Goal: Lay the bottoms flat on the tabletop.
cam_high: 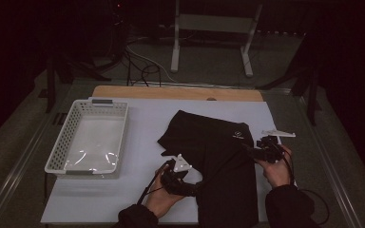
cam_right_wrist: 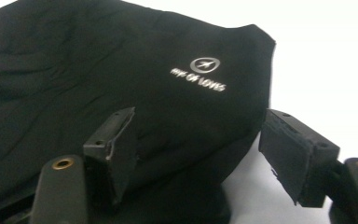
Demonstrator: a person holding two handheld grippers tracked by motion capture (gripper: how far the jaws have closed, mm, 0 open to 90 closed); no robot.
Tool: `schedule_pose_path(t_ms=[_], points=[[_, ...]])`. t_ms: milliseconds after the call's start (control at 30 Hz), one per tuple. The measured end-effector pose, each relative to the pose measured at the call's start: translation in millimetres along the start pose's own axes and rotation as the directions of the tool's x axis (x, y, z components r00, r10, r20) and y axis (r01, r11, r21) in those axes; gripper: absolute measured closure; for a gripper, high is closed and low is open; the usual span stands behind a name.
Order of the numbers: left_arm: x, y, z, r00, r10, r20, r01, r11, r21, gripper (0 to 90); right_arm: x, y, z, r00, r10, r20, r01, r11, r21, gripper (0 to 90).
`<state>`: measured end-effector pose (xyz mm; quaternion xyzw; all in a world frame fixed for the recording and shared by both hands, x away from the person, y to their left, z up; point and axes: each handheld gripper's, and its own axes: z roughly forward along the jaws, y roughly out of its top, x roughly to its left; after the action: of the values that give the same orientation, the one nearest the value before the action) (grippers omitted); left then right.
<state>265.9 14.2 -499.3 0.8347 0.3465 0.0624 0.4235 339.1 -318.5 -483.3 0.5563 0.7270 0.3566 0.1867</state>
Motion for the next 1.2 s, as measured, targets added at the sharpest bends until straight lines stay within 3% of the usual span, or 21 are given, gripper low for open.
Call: schedule_pose_path(t_ms=[200, 367, 800, 900, 1133, 1200], points=[[10.6, 3.1, -11.1, 0.9998, -0.019, -0.01, 0.019, 0.999, -0.041, 15.4, 12.9, -11.5, -12.2, 0.9983, -0.026, -0.052, 0.024, 0.999, -0.041, 23.9], [18.4, 3.9, -18.0, 0.999, -0.036, -0.028, 0.034, 0.9973, -0.065, 14.8, 18.7, -19.4, -21.5, 0.9974, -0.038, -0.062, 0.034, 0.997, -0.07, 23.0], [36.9, 2.4, -25.3, 0.9934, -0.053, -0.101, 0.049, 0.9978, -0.045, 8.8, 42.0, -29.5, -21.6, 0.986, -0.129, -0.105, 0.122, 0.99, -0.077, 20.5], [42.7, 0.2, -28.3, 0.9851, -0.058, -0.162, 0.051, 0.9975, -0.049, 15.8, 45.6, -29.9, -22.8, 0.9839, -0.145, -0.105, 0.137, 0.987, -0.081, 21.0], [62.1, -3.9, -25.1, 0.9665, -0.089, -0.241, 0.091, 0.9959, -0.005, 28.3, 47.0, -30.3, -24.3, 0.983, -0.151, -0.104, 0.143, 0.986, -0.084, 21.6], [68.6, -3.6, -22.2, 0.9619, -0.114, -0.249, 0.119, 0.9929, 0.005, 33.9, 47.3, -30.3, -24.4, 0.9821, -0.153, -0.11, 0.144, 0.986, -0.083, 22.0]])
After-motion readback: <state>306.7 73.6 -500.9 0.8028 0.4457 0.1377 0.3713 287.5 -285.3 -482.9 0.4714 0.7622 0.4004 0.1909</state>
